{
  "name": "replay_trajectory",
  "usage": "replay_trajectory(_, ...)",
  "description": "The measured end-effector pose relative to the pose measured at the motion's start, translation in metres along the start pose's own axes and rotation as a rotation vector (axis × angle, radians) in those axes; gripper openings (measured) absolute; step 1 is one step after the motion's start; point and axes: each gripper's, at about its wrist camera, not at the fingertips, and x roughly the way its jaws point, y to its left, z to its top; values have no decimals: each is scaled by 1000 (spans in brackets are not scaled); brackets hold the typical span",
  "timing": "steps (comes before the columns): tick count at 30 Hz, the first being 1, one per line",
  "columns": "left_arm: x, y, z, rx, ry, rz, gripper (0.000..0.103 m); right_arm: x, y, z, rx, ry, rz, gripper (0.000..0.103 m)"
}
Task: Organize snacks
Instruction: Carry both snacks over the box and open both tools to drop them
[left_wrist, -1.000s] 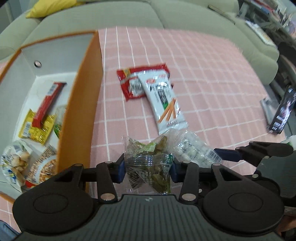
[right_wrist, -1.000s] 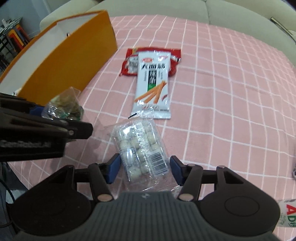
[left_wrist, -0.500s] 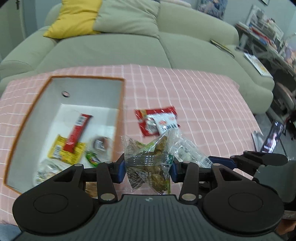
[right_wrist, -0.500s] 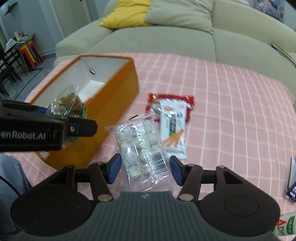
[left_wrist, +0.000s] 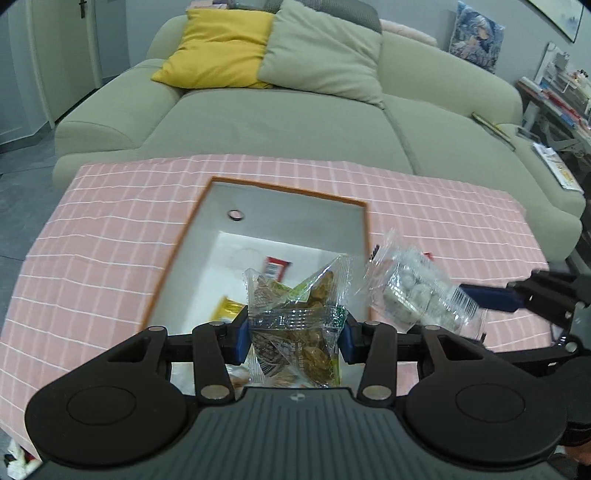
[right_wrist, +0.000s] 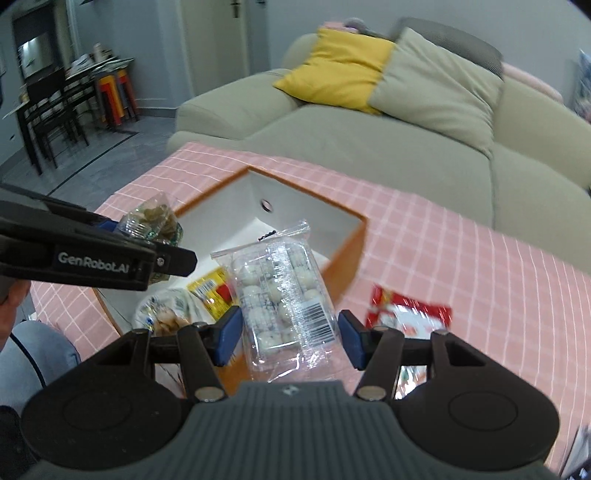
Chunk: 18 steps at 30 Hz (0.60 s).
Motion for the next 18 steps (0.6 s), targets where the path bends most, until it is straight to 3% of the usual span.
replay_trajectory(9,27,35,7,40,86,37,51,44,40,38,-234,50,-33,54)
replay_trajectory(18,66,51,4,94,190,34,51,97,59,44,-451,142,-6,54)
